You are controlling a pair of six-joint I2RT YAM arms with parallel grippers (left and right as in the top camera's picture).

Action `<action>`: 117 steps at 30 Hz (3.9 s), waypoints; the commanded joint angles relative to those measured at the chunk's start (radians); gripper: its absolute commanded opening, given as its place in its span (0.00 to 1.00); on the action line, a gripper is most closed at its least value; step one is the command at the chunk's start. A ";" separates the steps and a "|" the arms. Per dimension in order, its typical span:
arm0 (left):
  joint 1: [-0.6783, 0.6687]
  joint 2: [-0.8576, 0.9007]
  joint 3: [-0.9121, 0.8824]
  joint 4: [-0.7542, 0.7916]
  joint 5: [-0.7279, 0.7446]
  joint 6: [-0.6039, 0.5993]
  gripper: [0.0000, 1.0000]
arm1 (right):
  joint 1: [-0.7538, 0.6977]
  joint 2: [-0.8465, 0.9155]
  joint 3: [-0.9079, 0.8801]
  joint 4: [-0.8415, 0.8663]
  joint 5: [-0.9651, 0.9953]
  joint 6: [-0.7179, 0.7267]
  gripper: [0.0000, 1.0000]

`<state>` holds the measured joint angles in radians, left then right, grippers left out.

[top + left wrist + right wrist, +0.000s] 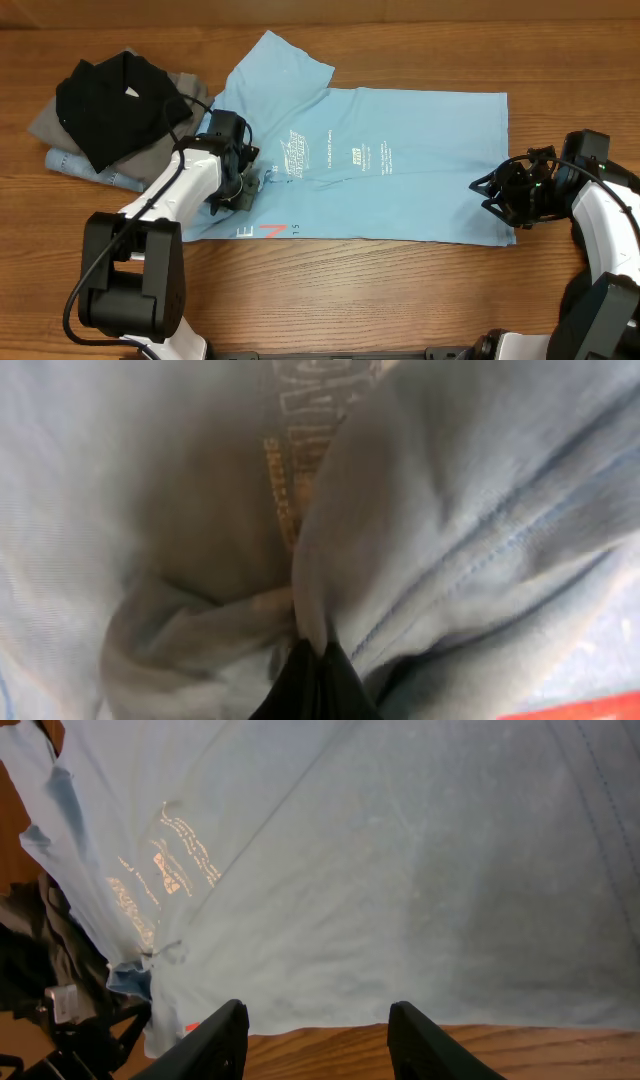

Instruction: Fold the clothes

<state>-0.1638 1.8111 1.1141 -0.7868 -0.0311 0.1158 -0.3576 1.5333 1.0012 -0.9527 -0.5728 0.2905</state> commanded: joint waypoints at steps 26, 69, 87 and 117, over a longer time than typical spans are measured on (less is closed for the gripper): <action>0.021 0.016 0.008 -0.045 -0.055 0.015 0.40 | 0.005 0.003 0.018 0.005 -0.005 -0.006 0.50; 0.043 0.020 0.003 0.183 -0.045 -0.045 0.49 | 0.005 0.003 0.014 0.004 0.021 -0.007 0.50; 0.005 0.028 0.358 -0.008 0.227 -0.016 0.46 | 0.005 0.003 0.014 0.009 0.021 -0.007 0.50; -0.061 0.242 0.526 0.012 0.110 0.019 0.16 | 0.005 0.003 0.013 0.006 0.043 -0.007 0.50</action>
<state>-0.2222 2.0632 1.6196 -0.7734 0.0750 0.1150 -0.3576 1.5345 1.0012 -0.9520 -0.5491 0.2897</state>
